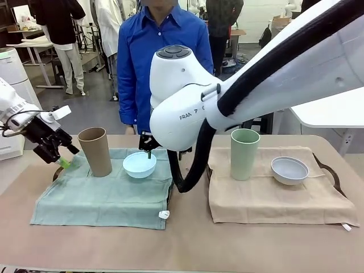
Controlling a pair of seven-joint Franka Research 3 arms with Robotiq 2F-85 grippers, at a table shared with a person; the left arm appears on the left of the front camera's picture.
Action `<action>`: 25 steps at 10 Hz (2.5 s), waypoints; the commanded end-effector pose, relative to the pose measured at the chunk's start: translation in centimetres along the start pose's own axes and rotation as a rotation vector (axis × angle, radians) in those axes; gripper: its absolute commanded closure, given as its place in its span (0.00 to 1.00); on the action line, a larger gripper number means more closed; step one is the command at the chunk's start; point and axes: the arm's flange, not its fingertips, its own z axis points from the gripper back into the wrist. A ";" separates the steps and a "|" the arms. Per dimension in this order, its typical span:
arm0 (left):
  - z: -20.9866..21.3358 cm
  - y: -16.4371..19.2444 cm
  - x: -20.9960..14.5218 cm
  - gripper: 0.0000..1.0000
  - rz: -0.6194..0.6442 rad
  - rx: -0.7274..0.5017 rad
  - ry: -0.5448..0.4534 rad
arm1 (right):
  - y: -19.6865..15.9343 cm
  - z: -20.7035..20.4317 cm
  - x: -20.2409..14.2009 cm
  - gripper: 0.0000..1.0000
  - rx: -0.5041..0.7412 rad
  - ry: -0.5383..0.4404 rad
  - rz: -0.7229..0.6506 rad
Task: Set up a tray with a mat and arrange the tableware.
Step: Place the Picnic Bowl and Reusable plastic cup back onto the Handle tray in front of the human's position.
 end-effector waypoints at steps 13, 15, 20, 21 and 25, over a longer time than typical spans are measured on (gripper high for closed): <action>7.3 -12.7 18.5 0.00 0.598 0.392 0.312 | -3.4 12.5 -3.4 0.00 -0.134 0.031 -0.150; 7.3 -12.7 18.5 0.00 0.598 0.392 0.312 | -3.4 12.5 -3.4 0.00 -0.134 0.031 -0.150; 7.3 -12.7 18.5 0.00 0.598 0.392 0.312 | -3.4 12.5 -3.4 0.00 -0.134 0.031 -0.150; 7.3 -12.7 18.5 0.00 0.598 0.392 0.312 | -3.4 12.5 -3.4 0.00 -0.134 0.031 -0.150; 4.5 -14.2 20.5 0.00 0.971 0.417 0.246 | -7.0 13.0 -2.8 0.00 -0.058 0.088 -0.101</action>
